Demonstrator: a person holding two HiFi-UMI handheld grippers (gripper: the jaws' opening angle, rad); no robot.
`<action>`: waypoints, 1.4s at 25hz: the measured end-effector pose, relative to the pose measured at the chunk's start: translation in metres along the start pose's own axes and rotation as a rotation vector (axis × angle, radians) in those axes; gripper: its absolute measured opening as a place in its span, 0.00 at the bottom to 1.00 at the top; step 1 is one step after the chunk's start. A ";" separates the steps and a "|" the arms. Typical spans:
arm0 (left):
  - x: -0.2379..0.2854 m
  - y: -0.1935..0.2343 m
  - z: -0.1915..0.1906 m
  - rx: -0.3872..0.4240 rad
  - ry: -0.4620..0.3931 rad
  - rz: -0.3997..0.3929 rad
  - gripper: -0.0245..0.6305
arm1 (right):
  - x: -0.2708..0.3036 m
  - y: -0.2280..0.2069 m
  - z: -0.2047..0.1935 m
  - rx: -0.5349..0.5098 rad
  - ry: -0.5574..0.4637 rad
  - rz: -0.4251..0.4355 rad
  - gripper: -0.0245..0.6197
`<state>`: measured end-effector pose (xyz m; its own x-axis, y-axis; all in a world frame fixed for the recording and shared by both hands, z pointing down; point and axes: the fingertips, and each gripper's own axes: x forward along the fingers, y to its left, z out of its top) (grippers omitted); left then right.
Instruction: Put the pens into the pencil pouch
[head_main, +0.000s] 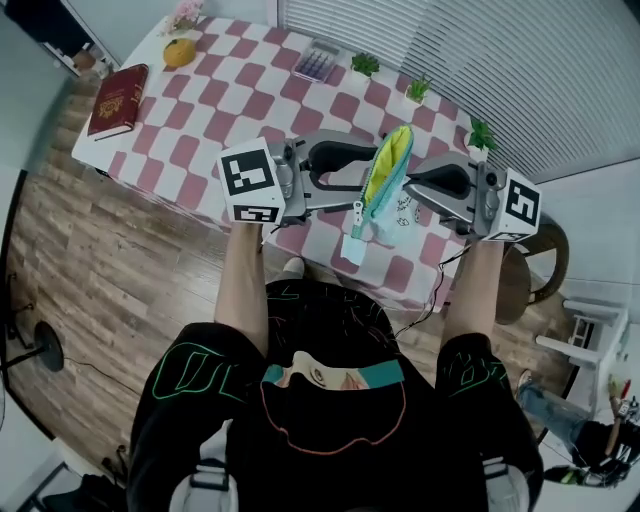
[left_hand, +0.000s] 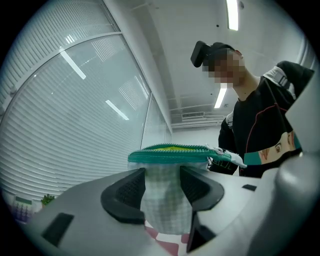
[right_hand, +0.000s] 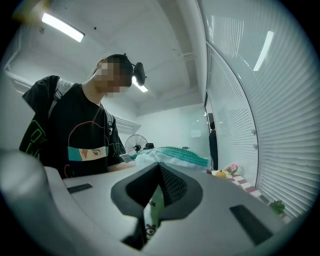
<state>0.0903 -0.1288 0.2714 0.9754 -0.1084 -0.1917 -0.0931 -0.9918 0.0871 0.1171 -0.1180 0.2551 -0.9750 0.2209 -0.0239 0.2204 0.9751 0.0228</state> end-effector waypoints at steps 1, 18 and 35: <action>0.001 -0.001 0.001 0.005 -0.005 -0.001 0.36 | 0.001 0.001 0.000 0.002 -0.004 0.001 0.04; -0.020 0.025 -0.007 0.084 0.070 0.191 0.05 | -0.020 -0.006 -0.014 0.030 -0.054 -0.102 0.04; -0.085 0.040 -0.019 0.104 0.211 0.411 0.05 | -0.010 -0.030 -0.065 0.197 -0.026 -0.242 0.08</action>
<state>0.0071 -0.1574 0.3101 0.8717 -0.4881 0.0424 -0.4890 -0.8721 0.0142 0.1187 -0.1504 0.3193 -0.9993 -0.0204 -0.0308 -0.0145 0.9834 -0.1806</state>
